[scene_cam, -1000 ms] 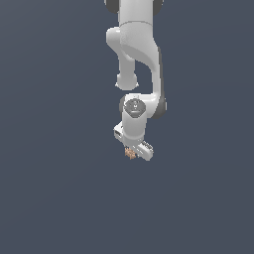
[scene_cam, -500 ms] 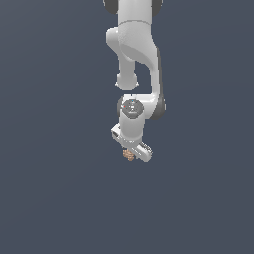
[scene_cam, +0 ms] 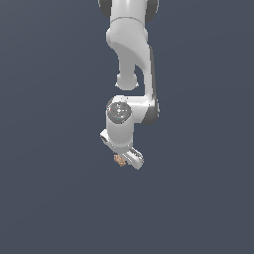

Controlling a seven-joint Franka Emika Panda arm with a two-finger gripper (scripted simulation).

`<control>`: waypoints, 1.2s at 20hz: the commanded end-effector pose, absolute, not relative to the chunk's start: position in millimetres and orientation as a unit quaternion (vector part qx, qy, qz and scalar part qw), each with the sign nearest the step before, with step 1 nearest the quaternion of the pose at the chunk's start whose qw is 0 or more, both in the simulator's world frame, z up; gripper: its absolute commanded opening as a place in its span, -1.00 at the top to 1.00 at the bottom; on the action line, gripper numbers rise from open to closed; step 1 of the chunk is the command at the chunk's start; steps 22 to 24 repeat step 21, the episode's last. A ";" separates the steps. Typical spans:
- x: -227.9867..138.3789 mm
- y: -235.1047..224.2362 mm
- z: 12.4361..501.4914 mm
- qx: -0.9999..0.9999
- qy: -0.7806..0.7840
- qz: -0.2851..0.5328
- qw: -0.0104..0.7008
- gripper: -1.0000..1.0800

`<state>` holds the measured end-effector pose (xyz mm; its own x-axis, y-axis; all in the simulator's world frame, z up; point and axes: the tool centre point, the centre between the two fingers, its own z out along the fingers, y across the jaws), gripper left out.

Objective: Pick up the object and move it to a goal position.

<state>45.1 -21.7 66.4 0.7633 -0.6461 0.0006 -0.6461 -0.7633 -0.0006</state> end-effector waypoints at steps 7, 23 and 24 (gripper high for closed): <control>82.3 -58.4 86.4 -0.939 0.344 0.000 0.000 1.00; 101.1 -74.5 94.9 -0.939 0.344 0.000 0.000 1.00; 101.1 -74.5 94.9 -0.939 0.344 0.000 0.000 1.00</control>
